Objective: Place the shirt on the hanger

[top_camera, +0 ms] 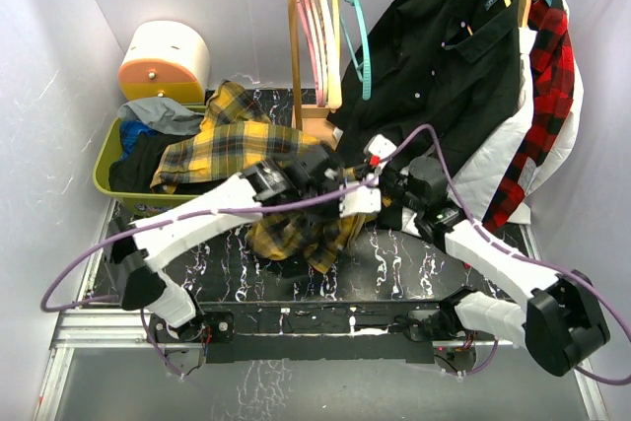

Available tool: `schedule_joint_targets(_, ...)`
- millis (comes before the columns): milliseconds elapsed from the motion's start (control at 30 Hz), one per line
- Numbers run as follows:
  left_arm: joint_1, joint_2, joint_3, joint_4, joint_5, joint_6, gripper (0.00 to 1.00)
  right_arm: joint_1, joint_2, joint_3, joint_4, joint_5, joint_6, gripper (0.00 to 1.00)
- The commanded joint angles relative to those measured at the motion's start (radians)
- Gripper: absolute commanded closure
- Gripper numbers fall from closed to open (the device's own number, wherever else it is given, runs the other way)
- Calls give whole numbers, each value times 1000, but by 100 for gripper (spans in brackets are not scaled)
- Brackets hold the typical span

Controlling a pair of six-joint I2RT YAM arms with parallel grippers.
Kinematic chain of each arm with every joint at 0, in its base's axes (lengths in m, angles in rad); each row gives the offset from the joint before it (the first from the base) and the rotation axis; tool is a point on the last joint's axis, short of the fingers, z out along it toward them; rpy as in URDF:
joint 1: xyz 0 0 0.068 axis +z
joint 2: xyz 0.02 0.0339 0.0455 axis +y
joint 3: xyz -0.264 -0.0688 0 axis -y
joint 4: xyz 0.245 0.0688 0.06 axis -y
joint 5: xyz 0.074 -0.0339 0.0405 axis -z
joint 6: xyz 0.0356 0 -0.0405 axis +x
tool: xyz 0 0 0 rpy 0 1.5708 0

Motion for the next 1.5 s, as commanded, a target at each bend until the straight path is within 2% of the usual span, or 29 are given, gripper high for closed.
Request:
schedule_joint_targets(0, 52, -129, 326, -369, 81, 58, 100, -5, -98, 221, -123, 96, 12, 92)
schedule_joint_targets(100, 78, -127, 498, -476, 65, 91, 100, -4, -131, 337, -162, 140, 5, 92)
schedule_joint_targets(200, 86, -109, 689, -507, 2, 106, 100, -5, -141, 470, -176, 180, 4, 92)
schedule_joint_targets(367, 86, -62, 1036, -483, -99, 115, 100, -4, -72, 750, -227, 219, -27, 92)
schedule_joint_targets(467, 85, -33, 1175, -449, -143, 128, 100, -4, 3, 955, -283, 207, -55, 92)
schedule_joint_targets(567, 83, -9, 1279, -412, -175, 137, 100, -4, 36, 1077, -246, 185, -59, 92)
schedule_joint_targets(800, 63, 52, 1456, -326, -134, 107, 100, -4, 74, 1224, -114, 179, -84, 92)
schedule_joint_targets(1067, 30, 142, 1692, -165, -86, 40, 100, -4, 157, 1441, -52, 204, -126, 92)
schedule_joint_targets(1233, 23, 147, 1708, -71, -119, 4, 100, -4, 207, 1567, -66, 208, -121, 92)
schedule_joint_targets(1367, 23, 142, 1709, -28, -109, -28, 100, -4, 202, 1575, -84, 169, -65, 92)
schedule_joint_targets(1467, 24, 137, 1700, -63, -106, -18, 100, -4, 186, 1558, -158, 195, -49, 92)
